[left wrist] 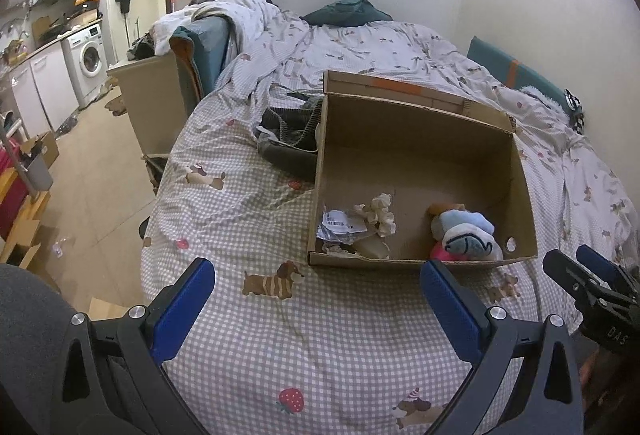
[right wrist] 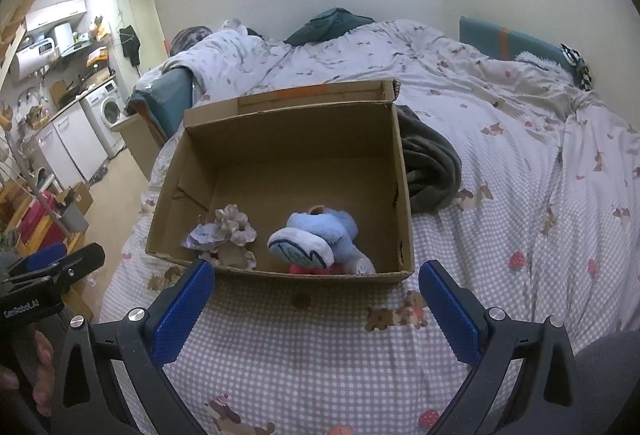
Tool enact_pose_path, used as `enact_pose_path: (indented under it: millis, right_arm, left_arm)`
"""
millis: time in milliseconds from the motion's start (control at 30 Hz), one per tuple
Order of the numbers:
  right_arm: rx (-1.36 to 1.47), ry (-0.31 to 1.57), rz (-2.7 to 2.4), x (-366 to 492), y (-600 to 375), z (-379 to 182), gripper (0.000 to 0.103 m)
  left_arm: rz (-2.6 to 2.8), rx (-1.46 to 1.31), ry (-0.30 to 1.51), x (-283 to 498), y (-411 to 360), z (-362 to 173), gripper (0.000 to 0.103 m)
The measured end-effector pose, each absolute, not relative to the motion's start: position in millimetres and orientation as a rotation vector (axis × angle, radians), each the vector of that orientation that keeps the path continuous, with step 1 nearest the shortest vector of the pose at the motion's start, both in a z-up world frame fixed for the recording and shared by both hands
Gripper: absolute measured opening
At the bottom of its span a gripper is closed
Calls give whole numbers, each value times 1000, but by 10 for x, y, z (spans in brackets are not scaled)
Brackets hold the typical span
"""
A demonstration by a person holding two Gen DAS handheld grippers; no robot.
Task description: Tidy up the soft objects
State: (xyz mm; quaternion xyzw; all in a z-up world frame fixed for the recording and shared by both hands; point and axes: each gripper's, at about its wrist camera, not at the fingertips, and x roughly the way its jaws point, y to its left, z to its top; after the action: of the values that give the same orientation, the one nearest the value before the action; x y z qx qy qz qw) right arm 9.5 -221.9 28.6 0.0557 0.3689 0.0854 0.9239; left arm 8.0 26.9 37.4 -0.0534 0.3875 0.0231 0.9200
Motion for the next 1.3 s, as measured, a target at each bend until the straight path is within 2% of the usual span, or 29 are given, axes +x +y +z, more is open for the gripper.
enact_pose_path:
  millis: [1300]
  right_arm:
    - [112,769,169,108,-2216,264,103]
  left_arm:
    - [31,-74,816,93,200,310,103]
